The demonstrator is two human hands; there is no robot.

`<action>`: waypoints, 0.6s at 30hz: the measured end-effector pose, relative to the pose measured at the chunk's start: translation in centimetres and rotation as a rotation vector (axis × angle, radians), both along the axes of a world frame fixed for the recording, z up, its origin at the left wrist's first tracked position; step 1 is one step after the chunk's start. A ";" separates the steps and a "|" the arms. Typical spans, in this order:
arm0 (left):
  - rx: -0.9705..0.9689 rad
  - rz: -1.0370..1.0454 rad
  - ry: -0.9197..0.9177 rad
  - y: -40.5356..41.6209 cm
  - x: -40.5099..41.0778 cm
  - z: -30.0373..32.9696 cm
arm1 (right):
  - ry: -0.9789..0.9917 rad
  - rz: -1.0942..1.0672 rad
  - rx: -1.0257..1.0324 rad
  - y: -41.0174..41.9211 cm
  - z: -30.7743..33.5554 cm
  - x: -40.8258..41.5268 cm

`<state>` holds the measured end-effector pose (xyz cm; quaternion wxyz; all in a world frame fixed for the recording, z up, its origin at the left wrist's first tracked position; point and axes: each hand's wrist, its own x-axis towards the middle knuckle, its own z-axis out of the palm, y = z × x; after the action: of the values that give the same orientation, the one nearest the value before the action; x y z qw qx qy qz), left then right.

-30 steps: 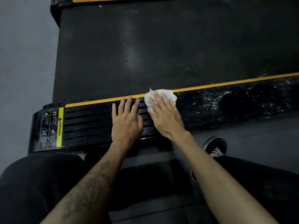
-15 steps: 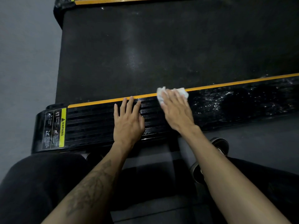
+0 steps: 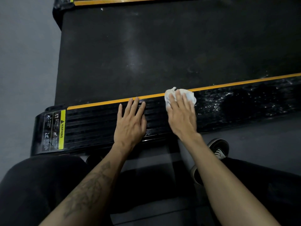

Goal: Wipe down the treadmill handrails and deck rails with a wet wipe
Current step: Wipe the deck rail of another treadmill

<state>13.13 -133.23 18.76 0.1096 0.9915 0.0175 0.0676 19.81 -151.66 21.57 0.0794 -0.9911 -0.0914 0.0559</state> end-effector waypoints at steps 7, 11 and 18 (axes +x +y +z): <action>-0.046 0.017 -0.013 -0.1 0.2 0.1 | -0.026 0.296 -0.088 -0.9 0.1 -0.8; -0.040 0.027 0.023 -0.3 0.4 0.1 | -0.027 -0.009 -0.037 -1.2 0.2 -0.1; -0.041 0.032 0.025 -0.6 0.4 0.1 | -0.043 0.347 -0.097 0.4 -0.1 -1.7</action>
<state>13.48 -133.79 18.85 0.1286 0.9894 0.0363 0.0569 18.10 -151.26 21.44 0.0185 -0.9641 -0.2597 0.0520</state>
